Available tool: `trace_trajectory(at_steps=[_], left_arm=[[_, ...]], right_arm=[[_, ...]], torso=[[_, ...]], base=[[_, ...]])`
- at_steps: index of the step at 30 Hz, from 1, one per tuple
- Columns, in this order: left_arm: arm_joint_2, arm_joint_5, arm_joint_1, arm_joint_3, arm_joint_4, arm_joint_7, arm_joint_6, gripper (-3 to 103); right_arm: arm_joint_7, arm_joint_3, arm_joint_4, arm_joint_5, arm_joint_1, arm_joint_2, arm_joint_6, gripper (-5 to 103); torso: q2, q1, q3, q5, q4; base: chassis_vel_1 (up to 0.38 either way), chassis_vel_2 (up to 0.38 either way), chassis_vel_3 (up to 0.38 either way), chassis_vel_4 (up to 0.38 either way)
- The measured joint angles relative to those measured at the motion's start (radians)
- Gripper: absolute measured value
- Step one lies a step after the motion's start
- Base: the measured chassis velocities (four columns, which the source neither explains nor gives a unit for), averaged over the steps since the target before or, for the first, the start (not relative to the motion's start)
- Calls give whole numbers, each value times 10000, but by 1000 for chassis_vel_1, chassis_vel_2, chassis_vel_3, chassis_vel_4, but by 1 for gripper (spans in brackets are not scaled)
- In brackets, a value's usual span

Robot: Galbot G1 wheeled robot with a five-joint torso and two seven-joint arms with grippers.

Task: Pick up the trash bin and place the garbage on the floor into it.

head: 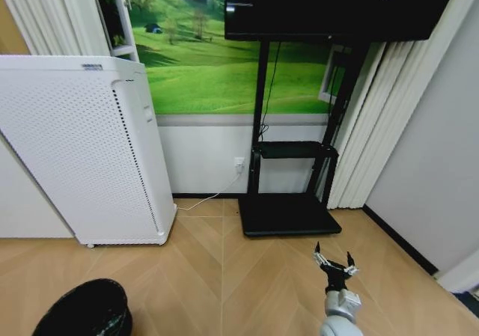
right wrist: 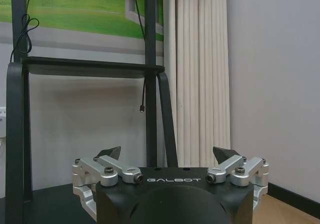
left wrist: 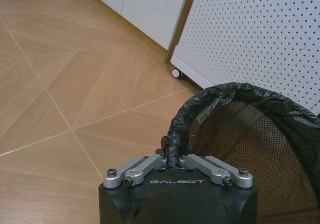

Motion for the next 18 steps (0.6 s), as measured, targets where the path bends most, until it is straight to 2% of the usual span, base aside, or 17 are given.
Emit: trace_trajectory(at_steps=[18], left_arm=[[70, 386, -138, 817, 27, -460, 366, 4]], right_arm=[[17, -24, -168, 139, 11, -14, -16, 100]], torso=[[0, 0, 0, 0, 0]], base=[[0, 0, 0, 0]])
